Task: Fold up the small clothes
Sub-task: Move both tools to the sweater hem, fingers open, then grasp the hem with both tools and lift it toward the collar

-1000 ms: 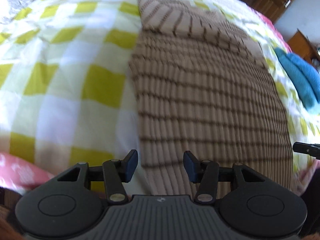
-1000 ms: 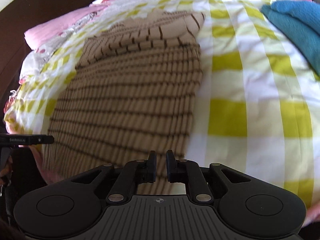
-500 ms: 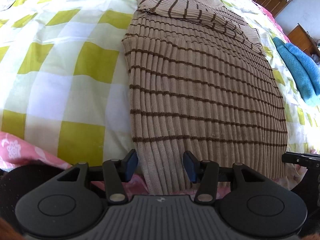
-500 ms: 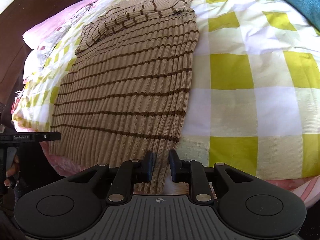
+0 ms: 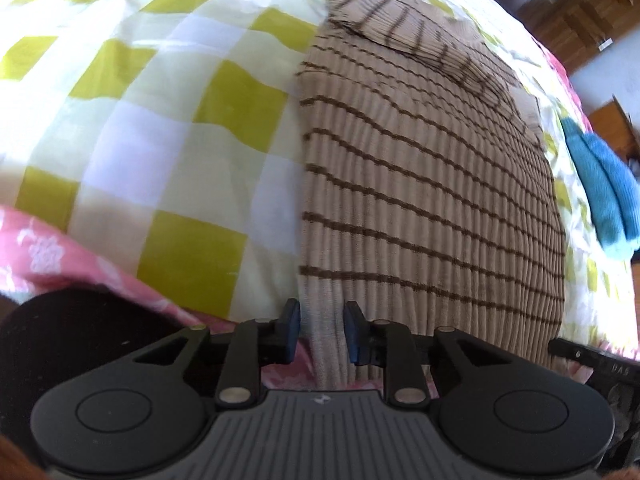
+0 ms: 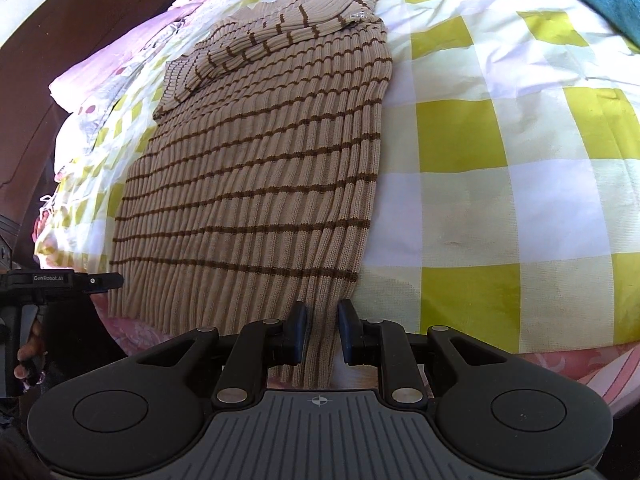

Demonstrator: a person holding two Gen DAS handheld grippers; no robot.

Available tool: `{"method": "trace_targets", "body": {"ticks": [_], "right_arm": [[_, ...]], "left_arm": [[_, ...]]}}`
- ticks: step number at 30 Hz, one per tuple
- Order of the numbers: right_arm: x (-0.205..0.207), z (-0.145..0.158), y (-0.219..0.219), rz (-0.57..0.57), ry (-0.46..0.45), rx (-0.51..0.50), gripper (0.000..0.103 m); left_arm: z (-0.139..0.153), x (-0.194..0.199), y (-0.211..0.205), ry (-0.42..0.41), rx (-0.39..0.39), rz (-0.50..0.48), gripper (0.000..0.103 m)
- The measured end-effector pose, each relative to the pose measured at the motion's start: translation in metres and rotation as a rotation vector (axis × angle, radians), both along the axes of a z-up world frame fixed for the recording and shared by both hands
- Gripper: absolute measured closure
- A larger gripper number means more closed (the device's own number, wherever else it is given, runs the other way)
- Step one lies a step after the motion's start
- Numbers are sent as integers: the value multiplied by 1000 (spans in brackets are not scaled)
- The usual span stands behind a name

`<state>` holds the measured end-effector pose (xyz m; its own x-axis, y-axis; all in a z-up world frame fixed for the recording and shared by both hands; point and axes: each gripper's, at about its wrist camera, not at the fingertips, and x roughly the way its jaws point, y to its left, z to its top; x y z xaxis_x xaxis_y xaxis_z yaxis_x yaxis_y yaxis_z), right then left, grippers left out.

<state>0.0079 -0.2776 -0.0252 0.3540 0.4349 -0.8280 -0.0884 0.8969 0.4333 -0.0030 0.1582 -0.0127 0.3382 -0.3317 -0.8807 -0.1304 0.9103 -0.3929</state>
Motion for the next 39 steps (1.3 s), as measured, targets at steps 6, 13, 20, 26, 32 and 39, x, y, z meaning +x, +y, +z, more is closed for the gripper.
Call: {"method": "trace_targets", "body": {"ticks": [6, 13, 20, 26, 32, 39], "right_arm": [[0, -2, 3, -1, -7, -4, 83], [-1, 2, -2, -23, -22, 64, 97], [11, 52, -27, -173, -246, 288, 99], [46, 87, -39, -269, -400, 368, 99], [82, 99, -43, -318, -457, 374, 99], [127, 101, -44, -359, -487, 361, 99]], "left_arm": [[-2, 6, -11, 12, 62, -21, 73], [7, 4, -6, -35, -21, -36, 91], [42, 23, 25, -233, -286, 104, 91], [68, 67, 37, -399, -383, 168, 91], [81, 104, 42, -485, -397, 201, 91], [81, 140, 53, -559, -413, 256, 91]]}}
